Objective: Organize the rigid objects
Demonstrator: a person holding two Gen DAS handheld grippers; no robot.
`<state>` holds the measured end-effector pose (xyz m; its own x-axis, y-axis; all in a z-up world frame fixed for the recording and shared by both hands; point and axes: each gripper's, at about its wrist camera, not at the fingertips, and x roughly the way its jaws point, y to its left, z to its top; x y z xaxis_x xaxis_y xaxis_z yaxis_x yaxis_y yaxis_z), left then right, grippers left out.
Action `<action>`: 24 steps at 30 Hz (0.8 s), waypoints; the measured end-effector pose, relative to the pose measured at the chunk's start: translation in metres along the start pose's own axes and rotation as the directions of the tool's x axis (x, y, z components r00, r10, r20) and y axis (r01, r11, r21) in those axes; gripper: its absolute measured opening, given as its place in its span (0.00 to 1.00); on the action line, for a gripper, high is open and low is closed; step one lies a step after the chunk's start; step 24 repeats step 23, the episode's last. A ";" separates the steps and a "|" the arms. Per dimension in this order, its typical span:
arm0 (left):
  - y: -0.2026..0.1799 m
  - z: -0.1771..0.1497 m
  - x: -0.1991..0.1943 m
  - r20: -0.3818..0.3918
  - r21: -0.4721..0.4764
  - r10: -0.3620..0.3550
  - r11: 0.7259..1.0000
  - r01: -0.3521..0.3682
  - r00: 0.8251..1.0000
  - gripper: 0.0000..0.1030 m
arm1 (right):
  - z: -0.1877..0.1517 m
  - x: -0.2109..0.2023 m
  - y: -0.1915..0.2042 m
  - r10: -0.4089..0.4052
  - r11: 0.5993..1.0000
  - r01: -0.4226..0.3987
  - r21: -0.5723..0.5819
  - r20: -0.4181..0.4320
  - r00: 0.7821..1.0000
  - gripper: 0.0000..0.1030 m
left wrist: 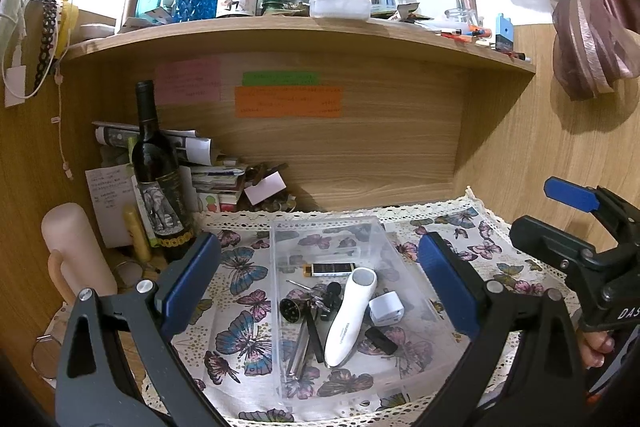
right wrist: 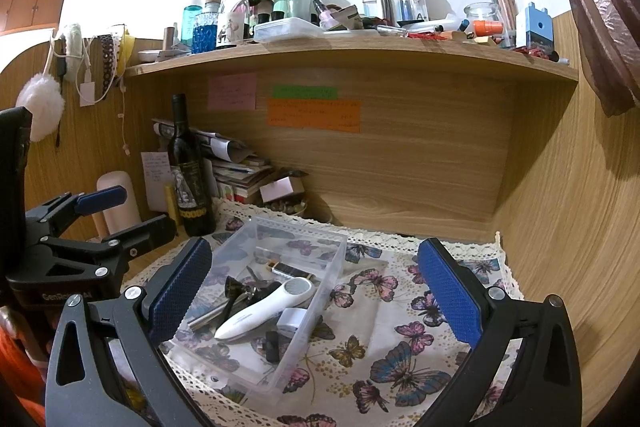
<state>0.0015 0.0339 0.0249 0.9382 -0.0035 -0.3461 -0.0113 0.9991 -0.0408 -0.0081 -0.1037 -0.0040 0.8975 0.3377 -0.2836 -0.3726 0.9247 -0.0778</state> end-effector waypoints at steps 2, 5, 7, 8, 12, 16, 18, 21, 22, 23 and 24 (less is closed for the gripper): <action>0.000 0.000 0.000 -0.004 0.001 -0.006 1.000 0.006 1.000 0.97 | 0.000 0.001 -0.001 0.001 1.000 -0.001 0.000 0.000 1.000 1.00; -0.002 0.000 0.000 -0.005 0.008 -0.002 1.000 0.002 1.000 0.97 | 0.000 0.000 -0.001 0.005 1.000 -0.005 0.001 -0.001 1.000 1.00; -0.003 -0.001 0.001 -0.009 0.014 -0.003 1.000 0.003 1.000 0.97 | 0.000 0.000 -0.001 0.006 1.000 -0.006 0.000 0.000 1.000 1.00; -0.003 -0.001 0.001 -0.010 0.015 -0.004 1.000 0.004 1.000 0.97 | 0.000 0.001 -0.002 0.005 1.000 -0.005 -0.001 -0.001 1.000 1.00; -0.005 -0.002 0.000 -0.005 0.026 -0.011 1.000 0.011 1.000 0.97 | 0.000 0.001 -0.001 0.006 1.000 -0.006 -0.001 -0.001 1.000 1.00; -0.006 -0.001 -0.003 0.005 0.030 -0.014 0.999 0.014 1.000 0.97 | -0.001 0.002 -0.002 0.007 1.000 -0.007 -0.001 -0.002 1.000 1.00; -0.005 -0.001 -0.002 0.003 0.027 -0.017 0.999 0.017 1.000 0.97 | 0.000 0.002 -0.002 0.006 1.000 -0.006 -0.002 -0.002 1.000 1.00; -0.003 -0.001 0.000 -0.007 0.020 -0.023 1.000 0.023 1.000 0.97 | -0.002 0.003 -0.002 0.005 1.000 -0.005 -0.005 -0.005 1.000 1.00; -0.003 -0.002 0.000 -0.009 0.018 -0.023 1.000 0.024 1.000 0.97 | -0.002 0.003 -0.002 0.006 1.000 -0.006 -0.005 -0.005 1.000 1.00; -0.002 -0.002 0.001 -0.011 0.016 -0.022 1.000 0.022 1.000 0.97 | -0.002 0.004 -0.003 0.006 1.000 -0.006 -0.005 -0.005 1.000 1.00; -0.002 -0.002 0.001 -0.011 0.016 -0.022 1.000 0.022 1.000 0.97 | -0.002 0.004 -0.003 0.006 1.000 -0.006 -0.005 -0.005 1.000 1.00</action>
